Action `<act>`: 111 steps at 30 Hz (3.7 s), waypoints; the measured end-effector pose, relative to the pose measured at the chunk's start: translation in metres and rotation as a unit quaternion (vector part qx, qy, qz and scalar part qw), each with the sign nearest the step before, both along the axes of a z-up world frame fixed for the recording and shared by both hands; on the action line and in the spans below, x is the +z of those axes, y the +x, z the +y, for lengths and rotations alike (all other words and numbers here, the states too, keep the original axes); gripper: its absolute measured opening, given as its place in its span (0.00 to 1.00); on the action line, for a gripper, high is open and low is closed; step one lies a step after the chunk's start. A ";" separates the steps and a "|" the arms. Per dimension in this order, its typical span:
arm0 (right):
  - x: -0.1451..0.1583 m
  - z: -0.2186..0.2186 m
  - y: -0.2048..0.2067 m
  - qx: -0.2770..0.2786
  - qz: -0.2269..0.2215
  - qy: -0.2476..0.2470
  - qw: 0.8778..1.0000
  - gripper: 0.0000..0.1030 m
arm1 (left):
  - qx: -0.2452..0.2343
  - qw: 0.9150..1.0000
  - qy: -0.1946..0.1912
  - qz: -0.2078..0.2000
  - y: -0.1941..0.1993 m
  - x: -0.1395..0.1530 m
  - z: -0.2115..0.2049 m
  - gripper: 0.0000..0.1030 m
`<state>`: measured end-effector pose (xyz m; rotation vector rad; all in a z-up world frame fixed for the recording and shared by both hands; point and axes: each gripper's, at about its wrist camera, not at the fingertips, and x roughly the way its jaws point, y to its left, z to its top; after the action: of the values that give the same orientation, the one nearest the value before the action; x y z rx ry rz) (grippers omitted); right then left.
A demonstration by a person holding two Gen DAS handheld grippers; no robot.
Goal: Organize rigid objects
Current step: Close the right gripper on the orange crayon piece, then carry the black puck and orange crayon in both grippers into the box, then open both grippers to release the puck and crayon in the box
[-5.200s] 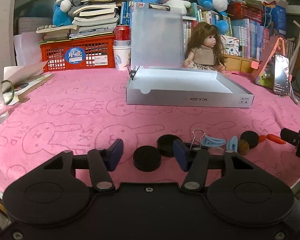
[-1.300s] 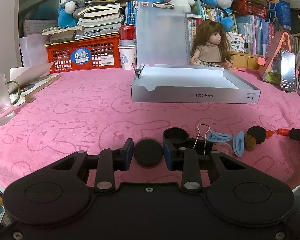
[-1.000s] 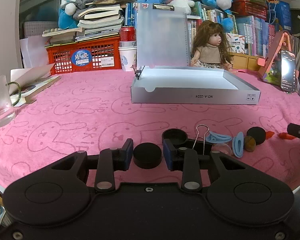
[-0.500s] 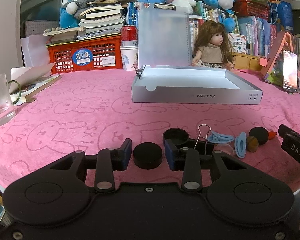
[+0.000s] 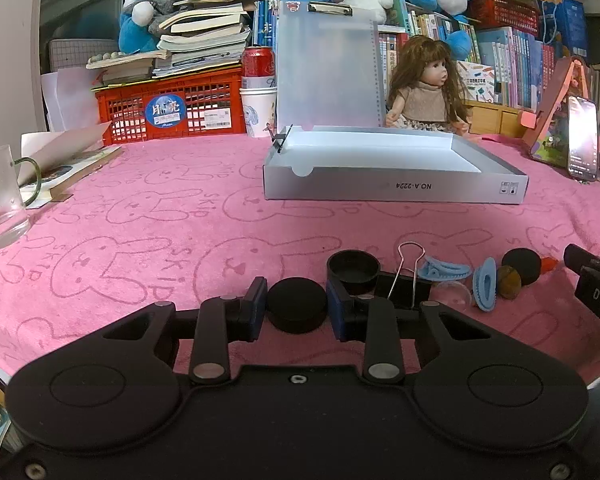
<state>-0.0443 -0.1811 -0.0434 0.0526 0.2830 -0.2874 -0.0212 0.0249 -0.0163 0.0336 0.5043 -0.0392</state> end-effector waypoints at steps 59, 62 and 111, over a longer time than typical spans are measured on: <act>0.071 -0.039 0.209 0.165 0.143 0.094 0.971 0.47 | -0.033 0.994 -0.063 0.088 0.216 0.057 -0.018 0.30; 0.068 -0.035 0.218 0.169 0.151 0.084 0.970 0.48 | -0.029 0.993 -0.067 0.093 0.226 0.052 -0.017 0.30; 0.039 -0.017 0.270 0.180 0.194 0.058 0.963 0.50 | -0.033 0.992 -0.022 0.121 0.289 0.021 -0.039 0.30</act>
<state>0.2257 -0.1982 -0.0047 0.0587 0.6909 0.0848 0.2678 -0.0144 0.0044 0.0010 0.7444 -0.1194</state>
